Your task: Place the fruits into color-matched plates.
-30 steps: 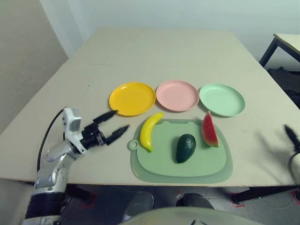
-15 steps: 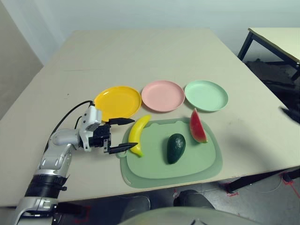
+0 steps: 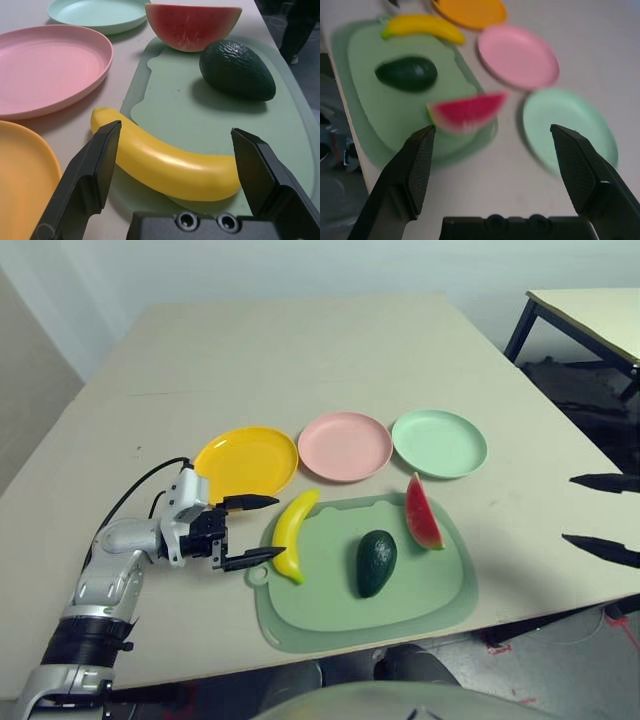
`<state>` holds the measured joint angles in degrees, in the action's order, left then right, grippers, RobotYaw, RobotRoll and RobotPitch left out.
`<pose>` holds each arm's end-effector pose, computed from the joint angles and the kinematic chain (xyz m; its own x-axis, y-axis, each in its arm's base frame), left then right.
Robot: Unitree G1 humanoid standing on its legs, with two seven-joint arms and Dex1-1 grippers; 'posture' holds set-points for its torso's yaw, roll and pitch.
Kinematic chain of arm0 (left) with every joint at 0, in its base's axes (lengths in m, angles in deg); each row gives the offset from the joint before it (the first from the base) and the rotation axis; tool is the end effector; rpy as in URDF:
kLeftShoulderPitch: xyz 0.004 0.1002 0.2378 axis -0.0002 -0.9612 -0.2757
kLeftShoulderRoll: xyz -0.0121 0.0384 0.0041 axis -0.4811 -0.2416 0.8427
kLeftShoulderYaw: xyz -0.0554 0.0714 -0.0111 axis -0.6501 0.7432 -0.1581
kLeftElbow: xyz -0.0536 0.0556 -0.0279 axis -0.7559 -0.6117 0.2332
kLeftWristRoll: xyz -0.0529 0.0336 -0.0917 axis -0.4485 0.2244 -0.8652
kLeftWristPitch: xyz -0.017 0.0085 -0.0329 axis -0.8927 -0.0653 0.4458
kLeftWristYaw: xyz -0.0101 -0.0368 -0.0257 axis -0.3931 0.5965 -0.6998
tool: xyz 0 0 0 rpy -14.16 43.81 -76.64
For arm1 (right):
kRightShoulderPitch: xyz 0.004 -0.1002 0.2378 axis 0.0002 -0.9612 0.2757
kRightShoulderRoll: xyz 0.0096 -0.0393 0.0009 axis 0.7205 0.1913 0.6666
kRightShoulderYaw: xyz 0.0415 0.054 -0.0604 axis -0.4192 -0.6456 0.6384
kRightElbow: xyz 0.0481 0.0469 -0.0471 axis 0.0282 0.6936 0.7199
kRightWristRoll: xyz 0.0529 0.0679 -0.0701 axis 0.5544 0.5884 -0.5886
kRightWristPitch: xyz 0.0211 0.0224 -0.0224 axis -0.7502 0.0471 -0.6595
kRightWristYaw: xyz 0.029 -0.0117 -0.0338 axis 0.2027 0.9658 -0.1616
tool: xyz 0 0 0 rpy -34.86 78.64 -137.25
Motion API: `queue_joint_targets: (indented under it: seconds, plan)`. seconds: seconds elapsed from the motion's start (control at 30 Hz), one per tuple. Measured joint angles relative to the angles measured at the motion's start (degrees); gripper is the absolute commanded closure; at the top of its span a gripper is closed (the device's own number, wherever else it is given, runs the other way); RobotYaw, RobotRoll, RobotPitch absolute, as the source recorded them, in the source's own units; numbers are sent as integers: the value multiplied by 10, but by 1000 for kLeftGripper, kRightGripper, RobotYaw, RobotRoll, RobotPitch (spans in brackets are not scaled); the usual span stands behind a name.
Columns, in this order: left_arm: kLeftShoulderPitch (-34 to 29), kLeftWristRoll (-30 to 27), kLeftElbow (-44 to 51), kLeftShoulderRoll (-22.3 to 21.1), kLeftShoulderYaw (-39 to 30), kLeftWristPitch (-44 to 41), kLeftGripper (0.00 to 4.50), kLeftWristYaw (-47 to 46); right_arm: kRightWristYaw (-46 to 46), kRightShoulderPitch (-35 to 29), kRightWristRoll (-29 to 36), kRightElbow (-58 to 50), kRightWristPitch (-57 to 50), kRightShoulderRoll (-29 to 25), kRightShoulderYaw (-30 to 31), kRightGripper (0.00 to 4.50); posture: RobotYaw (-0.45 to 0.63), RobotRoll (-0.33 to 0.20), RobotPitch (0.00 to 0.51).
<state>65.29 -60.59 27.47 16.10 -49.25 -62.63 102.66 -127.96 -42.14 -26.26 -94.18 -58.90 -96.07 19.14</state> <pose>0.2229 0.2948 0.1104 0.3308 -0.9083 -0.2559 0.9434 0.3116 0.1137 0.2023 -0.3000 0.2336 0.3272 0.8856 -0.3295 -0.9049 0.1932 -0.3793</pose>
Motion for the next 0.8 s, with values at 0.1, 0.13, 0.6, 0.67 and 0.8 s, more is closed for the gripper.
queue_joint_targets:
  seconds: [0.1,0.13,0.6,0.67,0.8]
  plan:
    - [-2,1,1,0,-2,0,28,-1,0,41,-1,-41,-28,-2,52,0,-46,0,0]
    - [-3,1,1,-1,-2,-2,28,-1,-8,52,-11,-44,-25,-6,72,0,-41,0,0]
    - [-54,-1,69,-20,-19,-46,28,-27,-123,275,-167,33,94,-24,277,0,19,0,0]
    - [-65,-2,75,-20,-21,-52,28,-33,-124,287,-185,45,112,-27,298,0,25,0,0]
    - [-67,-5,95,-20,-25,-57,28,-44,-121,326,-259,87,184,0,329,0,43,0,0]
